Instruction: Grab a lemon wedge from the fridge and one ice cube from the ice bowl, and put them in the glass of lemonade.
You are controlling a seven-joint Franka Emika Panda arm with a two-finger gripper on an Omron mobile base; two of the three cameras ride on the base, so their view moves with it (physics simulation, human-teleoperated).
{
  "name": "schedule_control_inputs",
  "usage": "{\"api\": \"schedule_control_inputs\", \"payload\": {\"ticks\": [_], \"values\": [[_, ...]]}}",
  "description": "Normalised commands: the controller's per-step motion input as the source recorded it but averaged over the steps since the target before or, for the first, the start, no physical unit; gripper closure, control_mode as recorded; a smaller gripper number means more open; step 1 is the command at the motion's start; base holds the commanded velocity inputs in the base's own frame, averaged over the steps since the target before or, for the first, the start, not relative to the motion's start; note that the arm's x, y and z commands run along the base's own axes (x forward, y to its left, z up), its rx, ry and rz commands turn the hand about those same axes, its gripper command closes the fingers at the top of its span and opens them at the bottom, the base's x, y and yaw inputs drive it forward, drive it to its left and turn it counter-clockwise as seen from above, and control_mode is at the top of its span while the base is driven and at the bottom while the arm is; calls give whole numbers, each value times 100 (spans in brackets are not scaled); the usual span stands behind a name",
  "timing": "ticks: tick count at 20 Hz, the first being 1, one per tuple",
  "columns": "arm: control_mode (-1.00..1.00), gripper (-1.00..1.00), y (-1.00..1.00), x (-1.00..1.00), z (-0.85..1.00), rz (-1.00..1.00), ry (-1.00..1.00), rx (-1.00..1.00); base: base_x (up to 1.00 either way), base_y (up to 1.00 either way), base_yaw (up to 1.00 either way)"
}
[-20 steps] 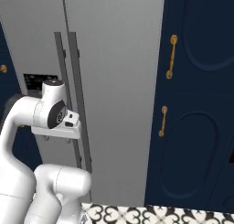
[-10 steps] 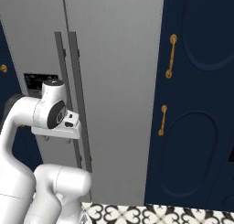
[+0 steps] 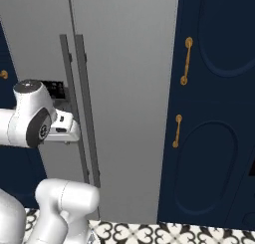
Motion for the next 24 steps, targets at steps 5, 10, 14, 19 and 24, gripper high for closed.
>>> {"api": "schedule_control_inputs", "payload": {"ticks": [5, 10, 14, 19, 24], "values": [[-100, -100, 17, -1, 91, -4, -58, -9, 0, 0, 0], [-100, -100, 2, 50, 50, -19, -26, 7, 0, 0, 0], [-100, -100, 44, 100, 12, -38, -2, 14, 0, 0, 0], [-100, -100, 21, 100, -1, -17, 10, 14, 0, 0, 0], [-100, -100, -19, 58, -31, 5, 14, 7, 0, 0, 0]]}}
